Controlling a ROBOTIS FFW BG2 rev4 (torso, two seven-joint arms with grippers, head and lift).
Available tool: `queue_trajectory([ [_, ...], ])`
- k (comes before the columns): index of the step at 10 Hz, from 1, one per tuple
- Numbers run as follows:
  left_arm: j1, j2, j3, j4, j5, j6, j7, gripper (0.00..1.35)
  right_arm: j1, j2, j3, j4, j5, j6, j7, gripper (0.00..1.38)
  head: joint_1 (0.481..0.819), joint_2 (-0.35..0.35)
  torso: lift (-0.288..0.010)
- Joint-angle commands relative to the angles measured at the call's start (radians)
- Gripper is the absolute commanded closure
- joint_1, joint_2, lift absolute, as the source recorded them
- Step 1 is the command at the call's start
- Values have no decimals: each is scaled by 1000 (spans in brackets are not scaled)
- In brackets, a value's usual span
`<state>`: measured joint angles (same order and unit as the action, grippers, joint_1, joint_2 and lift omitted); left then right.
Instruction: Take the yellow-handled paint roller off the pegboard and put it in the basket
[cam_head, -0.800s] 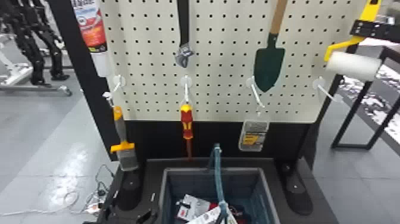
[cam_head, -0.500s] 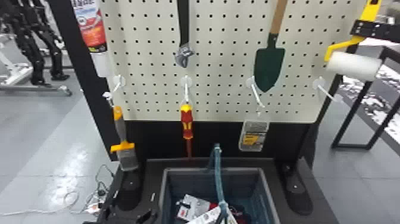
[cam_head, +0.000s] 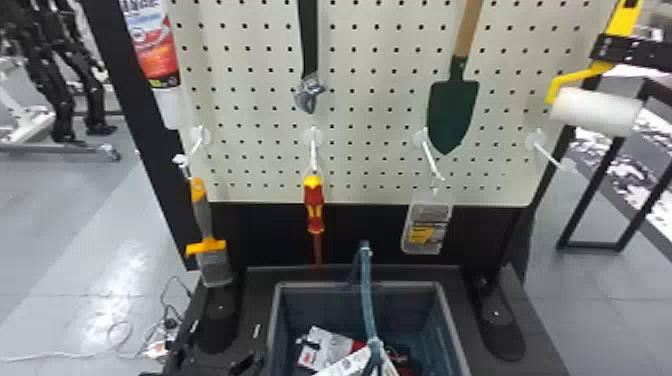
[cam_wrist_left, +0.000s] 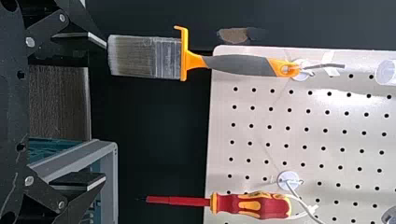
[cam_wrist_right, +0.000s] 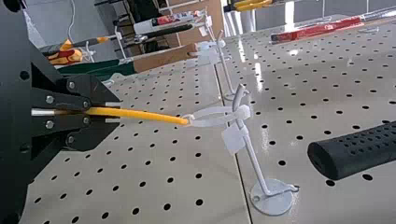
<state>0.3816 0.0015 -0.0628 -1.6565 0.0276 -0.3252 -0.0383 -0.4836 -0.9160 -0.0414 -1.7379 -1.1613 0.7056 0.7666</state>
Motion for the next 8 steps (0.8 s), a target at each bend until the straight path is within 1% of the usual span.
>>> queue_trajectory([
  [1, 3, -4, 1, -2, 0, -2, 0, 288, 2, -9, 0, -8, -8, 0, -4, 1291, 549, 0, -100],
  [2, 5, -4, 3, -2, 0, -2, 0, 286, 3, -17, 0, -18, -18, 0, -12, 1291, 549, 0, -100],
  [3, 7, -4, 3, -3, 0, -2, 0, 286, 8, -37, 1, -26, -46, 0, -26, 1291, 549, 0, -100],
  [5, 16, -4, 6, -6, -1, -2, 0, 292, 10, -136, 0, -38, -94, 0, -55, 1291, 549, 0, -100],
  [6, 16, -4, 6, -6, -5, 0, 2, 292, 0, -153, 0, -32, -103, -3, -56, 1291, 549, 0, -100],
  [7, 14, -4, 5, -6, -6, 2, 0, 292, -6, -159, 1, -23, -120, -8, -59, 1291, 549, 0, -100],
  [8, 13, -4, 5, -6, -6, 2, 0, 292, -13, -173, 1, -15, -130, -8, -62, 1291, 549, 0, -100],
])
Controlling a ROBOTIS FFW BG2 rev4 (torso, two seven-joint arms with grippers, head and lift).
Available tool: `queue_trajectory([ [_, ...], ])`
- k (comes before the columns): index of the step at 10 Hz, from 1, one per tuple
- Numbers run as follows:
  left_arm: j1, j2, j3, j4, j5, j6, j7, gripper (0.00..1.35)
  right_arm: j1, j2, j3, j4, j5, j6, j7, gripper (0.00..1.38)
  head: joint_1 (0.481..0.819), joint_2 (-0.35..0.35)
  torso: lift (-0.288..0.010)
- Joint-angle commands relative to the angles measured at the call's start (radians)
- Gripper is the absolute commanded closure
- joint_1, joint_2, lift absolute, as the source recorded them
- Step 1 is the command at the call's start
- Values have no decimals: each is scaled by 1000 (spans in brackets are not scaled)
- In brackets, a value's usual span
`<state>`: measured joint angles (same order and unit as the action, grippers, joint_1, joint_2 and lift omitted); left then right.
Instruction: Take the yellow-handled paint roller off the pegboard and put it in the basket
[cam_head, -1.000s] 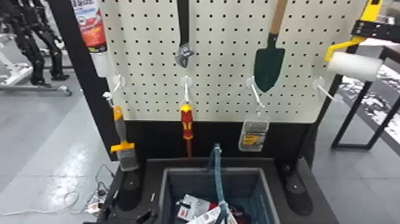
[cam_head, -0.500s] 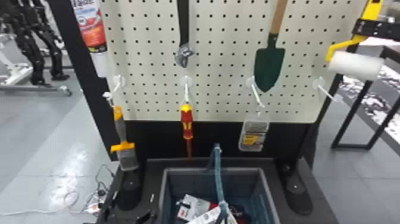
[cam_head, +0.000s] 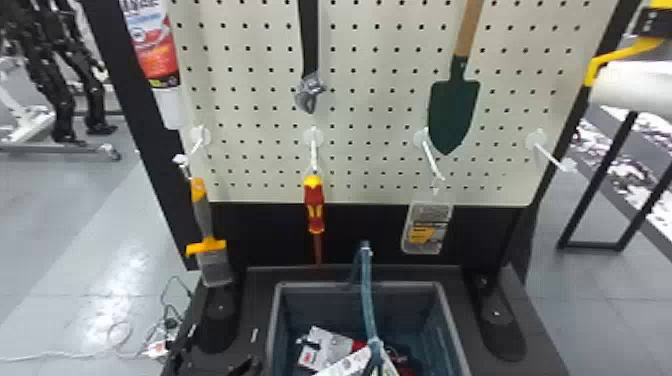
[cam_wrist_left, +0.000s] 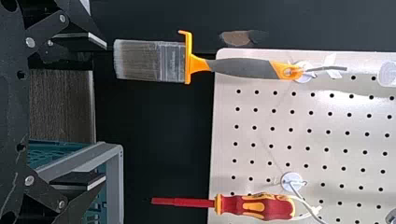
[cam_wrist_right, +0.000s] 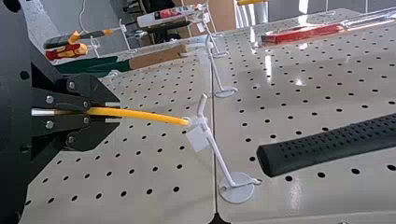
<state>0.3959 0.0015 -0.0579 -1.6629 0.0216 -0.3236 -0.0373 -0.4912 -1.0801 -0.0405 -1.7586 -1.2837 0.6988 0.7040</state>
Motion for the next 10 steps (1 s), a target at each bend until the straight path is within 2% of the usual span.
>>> queue_trajectory([
  [1, 0, -4, 0, 0, 0, 2, 1, 292, -26, -24, 1, 7, -22, -1, -6, 1291, 549, 0, -100],
  [2, 0, -4, 0, 0, 0, 2, -1, 292, -41, -41, 1, 2, -28, -1, -14, 1291, 549, 0, -100],
  [5, 12, -4, 9, 0, 0, -5, 1, 291, -61, -53, -1, -5, -37, -1, -21, 1291, 549, 0, -100],
  [8, 35, -4, 32, -6, -11, -12, 1, 292, 43, -53, -128, -50, -65, -1, -55, 1291, 549, 0, -100],
  [10, 47, -4, 38, -12, -12, -8, 1, 292, 158, -53, -222, -81, -71, 24, -77, 1291, 549, 0, -100],
])
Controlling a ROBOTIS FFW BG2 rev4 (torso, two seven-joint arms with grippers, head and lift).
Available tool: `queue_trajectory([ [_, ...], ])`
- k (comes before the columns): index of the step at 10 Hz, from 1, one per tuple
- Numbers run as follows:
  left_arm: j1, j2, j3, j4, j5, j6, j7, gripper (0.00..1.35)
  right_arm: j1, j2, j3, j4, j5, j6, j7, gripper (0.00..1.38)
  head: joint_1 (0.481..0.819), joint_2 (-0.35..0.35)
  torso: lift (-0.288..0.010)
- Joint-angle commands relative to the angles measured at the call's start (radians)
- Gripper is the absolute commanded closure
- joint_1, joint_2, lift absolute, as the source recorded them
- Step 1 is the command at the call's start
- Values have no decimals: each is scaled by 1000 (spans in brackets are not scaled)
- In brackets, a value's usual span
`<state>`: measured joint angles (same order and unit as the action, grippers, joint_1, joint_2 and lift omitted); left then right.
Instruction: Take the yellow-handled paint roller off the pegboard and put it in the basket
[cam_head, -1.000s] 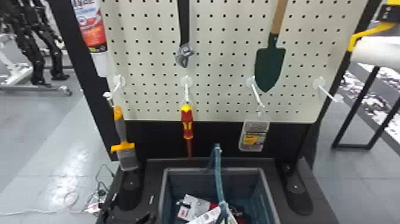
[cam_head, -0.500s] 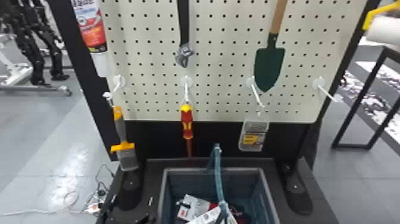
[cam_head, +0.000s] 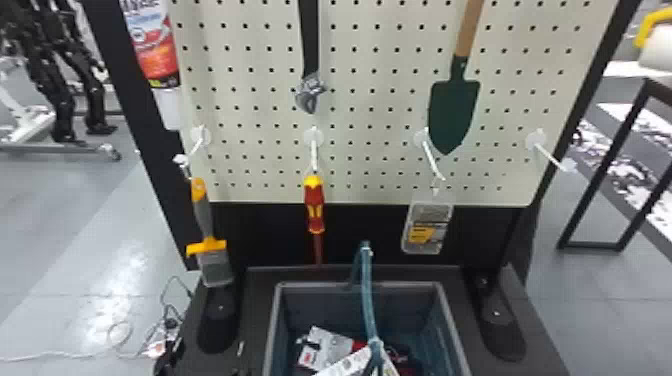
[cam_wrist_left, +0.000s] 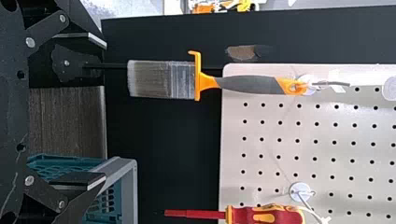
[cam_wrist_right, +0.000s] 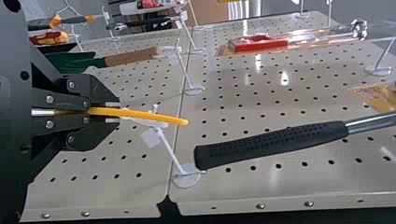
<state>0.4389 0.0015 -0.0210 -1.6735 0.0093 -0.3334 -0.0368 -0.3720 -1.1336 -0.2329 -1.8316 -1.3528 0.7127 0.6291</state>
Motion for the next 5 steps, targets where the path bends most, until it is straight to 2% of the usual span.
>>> queue_trajectory([
  [1, -3, -4, -2, -2, -2, 7, 0, 292, 104, 23, -49, -11, -6, 10, -2, 1291, 549, 0, -100],
  [2, -8, -4, -7, -2, 0, 8, 0, 294, 157, 72, -49, -15, -9, 17, -2, 1291, 549, 0, -100],
  [3, -11, -4, -13, 0, 5, 11, 0, 294, 211, 132, -49, -18, -6, 17, 1, 1291, 549, 0, -100],
  [5, -17, -4, -14, 1, 5, 13, 0, 294, 289, 265, -49, -24, 72, 30, 43, 1291, 549, 0, -100],
])
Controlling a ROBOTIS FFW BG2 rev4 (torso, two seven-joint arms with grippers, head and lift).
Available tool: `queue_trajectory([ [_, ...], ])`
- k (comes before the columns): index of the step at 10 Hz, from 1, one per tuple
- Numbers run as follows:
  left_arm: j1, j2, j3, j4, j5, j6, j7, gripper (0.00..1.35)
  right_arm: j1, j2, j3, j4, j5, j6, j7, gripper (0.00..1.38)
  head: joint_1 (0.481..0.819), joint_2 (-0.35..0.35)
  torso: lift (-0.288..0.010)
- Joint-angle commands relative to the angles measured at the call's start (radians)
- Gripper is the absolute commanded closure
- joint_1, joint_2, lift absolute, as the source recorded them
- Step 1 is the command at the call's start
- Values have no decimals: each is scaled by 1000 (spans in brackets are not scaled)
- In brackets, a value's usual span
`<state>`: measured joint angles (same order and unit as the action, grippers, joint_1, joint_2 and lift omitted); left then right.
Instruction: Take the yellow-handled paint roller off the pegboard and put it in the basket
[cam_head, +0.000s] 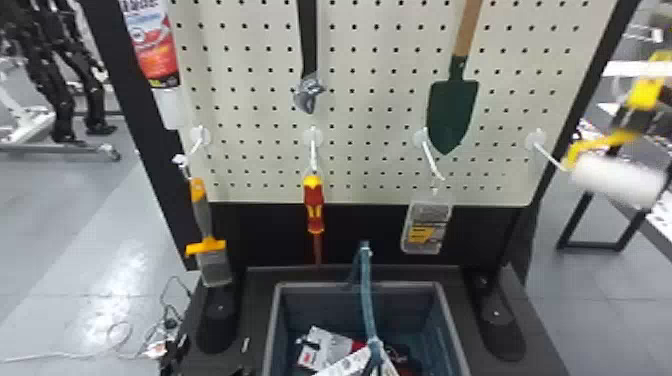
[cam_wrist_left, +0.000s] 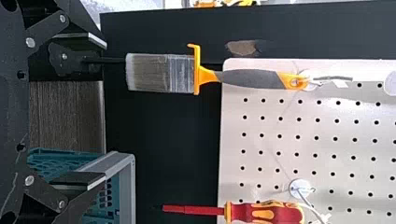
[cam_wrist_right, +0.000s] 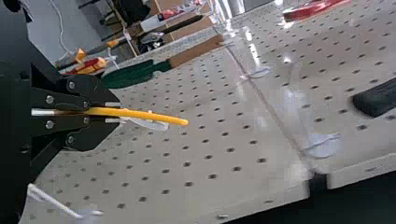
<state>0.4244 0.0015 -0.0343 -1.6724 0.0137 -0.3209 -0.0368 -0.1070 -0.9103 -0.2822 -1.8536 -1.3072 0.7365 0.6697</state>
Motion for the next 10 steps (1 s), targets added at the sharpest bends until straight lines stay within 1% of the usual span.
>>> queue_trajectory([
  [1, -9, -4, -7, 5, 0, 5, 0, 294, 52, 110, 0, -4, 60, 7, 19, 1291, 549, 0, -100],
  [2, -13, -4, -9, 6, 2, 5, 0, 294, 59, 174, 0, -4, 137, 7, 53, 1291, 549, 0, -100],
  [4, -27, -4, -18, 17, 3, 3, 0, 294, 87, 291, 8, -22, 215, 20, 88, 1291, 549, 0, -100],
  [5, -32, -4, -21, 20, 6, -1, 0, 294, 95, 346, 25, -21, 261, 20, 119, 1291, 549, 0, -100],
  [6, -36, -4, -26, 25, 12, -3, 0, 294, 118, 413, 25, -19, 315, 21, 148, 1291, 549, 0, -100],
  [7, -41, -4, -29, 29, 12, -3, 0, 294, 127, 485, 37, -3, 381, 23, 196, 1291, 549, 0, -100],
  [8, -44, -4, -30, 33, 14, -7, 0, 294, 129, 530, 66, 22, 431, 21, 238, 1291, 549, 0, -100],
  [9, -49, -4, -35, 37, 15, -9, 0, 294, 127, 551, 87, 51, 467, 17, 266, 1291, 549, 0, -100],
  [10, -53, -4, -38, 40, 18, -12, 0, 294, 122, 567, 117, 74, 488, 11, 281, 1291, 549, 0, -100],
])
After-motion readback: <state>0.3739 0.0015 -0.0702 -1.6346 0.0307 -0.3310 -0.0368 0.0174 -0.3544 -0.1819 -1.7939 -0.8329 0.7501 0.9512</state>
